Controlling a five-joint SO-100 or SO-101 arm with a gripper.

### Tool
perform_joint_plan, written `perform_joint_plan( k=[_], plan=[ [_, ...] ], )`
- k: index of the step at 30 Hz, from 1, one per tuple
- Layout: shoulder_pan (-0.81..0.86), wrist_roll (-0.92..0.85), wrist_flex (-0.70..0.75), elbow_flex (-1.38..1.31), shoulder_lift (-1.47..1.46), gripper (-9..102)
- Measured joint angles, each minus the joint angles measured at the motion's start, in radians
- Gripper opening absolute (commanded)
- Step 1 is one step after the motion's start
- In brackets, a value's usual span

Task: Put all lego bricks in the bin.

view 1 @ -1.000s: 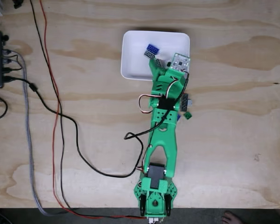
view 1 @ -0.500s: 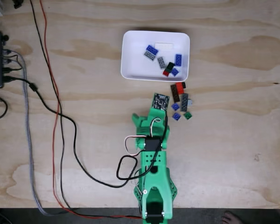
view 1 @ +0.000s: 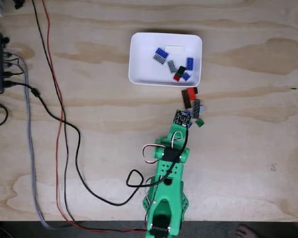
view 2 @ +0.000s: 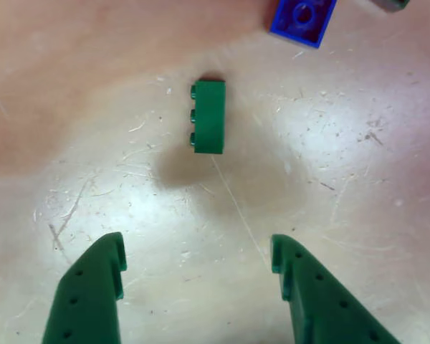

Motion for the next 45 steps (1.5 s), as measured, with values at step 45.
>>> perform_joint_plan(
  k=[45],
  plan=[
    [-0.021, 0.250, -0.397, -0.813, -0.548, 8]
  ],
)
